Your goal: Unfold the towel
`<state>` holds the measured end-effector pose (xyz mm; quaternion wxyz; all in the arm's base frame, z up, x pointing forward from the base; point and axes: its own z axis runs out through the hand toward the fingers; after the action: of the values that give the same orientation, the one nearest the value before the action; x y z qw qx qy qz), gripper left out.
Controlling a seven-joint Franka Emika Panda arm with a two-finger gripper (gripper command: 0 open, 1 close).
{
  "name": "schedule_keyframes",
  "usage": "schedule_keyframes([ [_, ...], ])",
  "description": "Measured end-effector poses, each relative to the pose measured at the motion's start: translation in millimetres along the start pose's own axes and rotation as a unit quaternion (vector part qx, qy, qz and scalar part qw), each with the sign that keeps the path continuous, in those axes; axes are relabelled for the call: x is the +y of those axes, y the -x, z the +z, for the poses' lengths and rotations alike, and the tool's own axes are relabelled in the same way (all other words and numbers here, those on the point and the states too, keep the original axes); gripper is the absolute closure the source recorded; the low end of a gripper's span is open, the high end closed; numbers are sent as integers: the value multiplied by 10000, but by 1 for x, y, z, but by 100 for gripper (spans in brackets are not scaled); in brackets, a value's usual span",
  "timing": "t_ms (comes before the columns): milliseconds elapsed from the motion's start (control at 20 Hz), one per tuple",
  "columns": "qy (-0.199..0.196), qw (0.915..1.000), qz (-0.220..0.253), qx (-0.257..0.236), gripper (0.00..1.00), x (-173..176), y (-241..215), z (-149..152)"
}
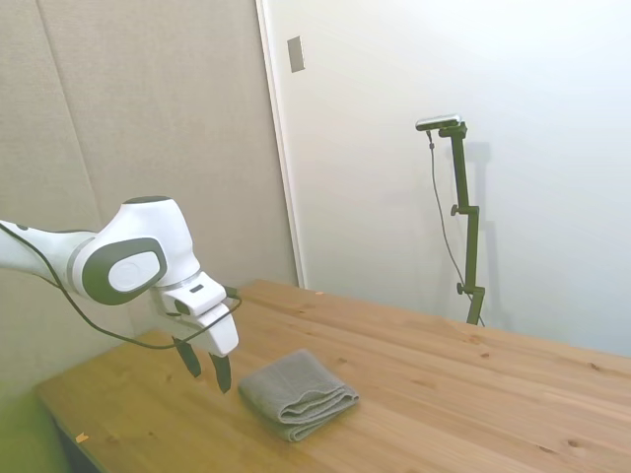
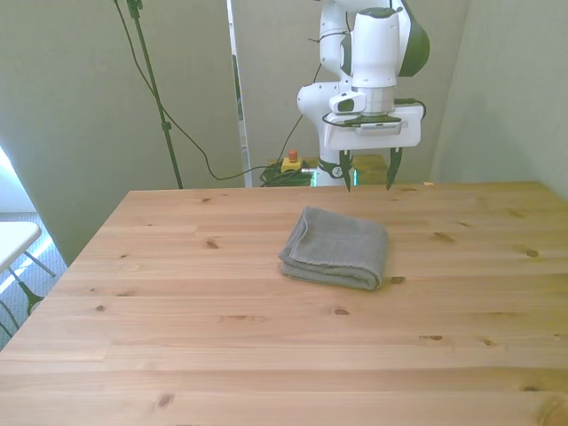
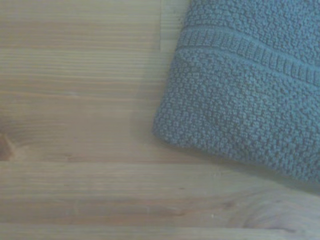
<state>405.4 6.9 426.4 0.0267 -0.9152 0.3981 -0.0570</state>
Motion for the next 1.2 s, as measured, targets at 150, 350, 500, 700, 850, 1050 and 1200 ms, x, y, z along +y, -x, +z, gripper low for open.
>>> schedule_keyframes([
  [150, -30, 10000, 47, -19, 0, 4, -8, 0],
  [350, -216, 9985, 508, -12, 0, 41, -73, -12],
  [500, -331, 9952, 909, -120, 0, 71, -104, -9],
  [700, -578, 9856, 1559, -323, 0, 102, -118, -1],
  [850, -1059, 9757, 1861, -463, 0, 118, -120, 12],
  [1050, -1430, 9691, 1924, -585, 0, 129, -120, 37],
  [1200, -1639, 9674, 1813, -657, 0, 125, -120, 46],
])
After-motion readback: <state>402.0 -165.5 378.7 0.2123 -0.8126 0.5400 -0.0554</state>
